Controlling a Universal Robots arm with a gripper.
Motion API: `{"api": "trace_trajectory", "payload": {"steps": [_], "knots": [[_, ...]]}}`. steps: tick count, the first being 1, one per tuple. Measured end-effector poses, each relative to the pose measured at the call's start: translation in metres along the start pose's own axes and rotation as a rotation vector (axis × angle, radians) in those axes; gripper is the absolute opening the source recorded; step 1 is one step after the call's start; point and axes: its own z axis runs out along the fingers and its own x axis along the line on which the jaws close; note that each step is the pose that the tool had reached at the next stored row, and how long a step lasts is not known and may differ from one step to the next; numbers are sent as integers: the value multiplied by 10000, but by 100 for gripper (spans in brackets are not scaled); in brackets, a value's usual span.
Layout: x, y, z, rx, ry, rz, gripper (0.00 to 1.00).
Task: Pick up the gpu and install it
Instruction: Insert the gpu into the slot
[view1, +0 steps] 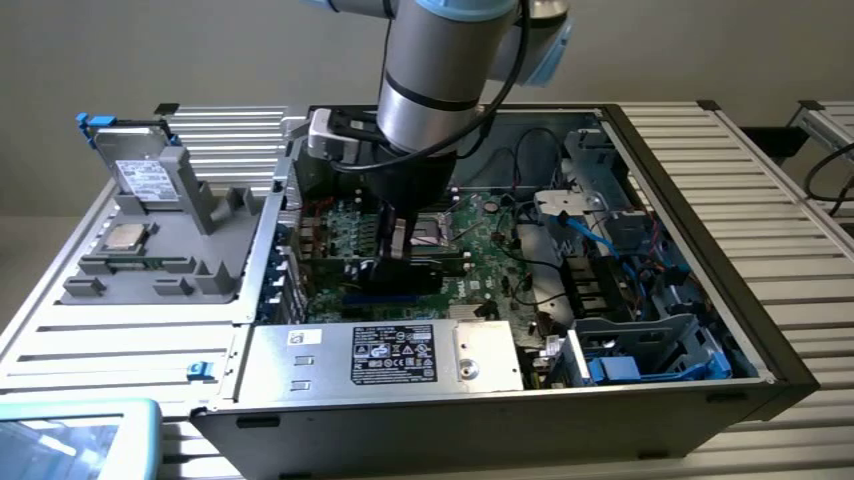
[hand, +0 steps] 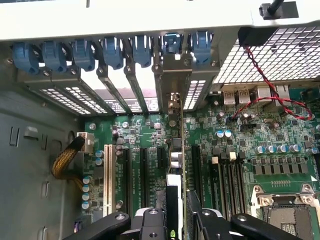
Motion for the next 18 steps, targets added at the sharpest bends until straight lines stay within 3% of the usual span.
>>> {"api": "trace_trajectory", "payload": {"steps": [1,2,18], "knots": [[-1,-2,1,-99,6,-1,28],[-1,-3,0,-158,12,-2,28],[-20,-3,24,-170,12,-2,28]]}}
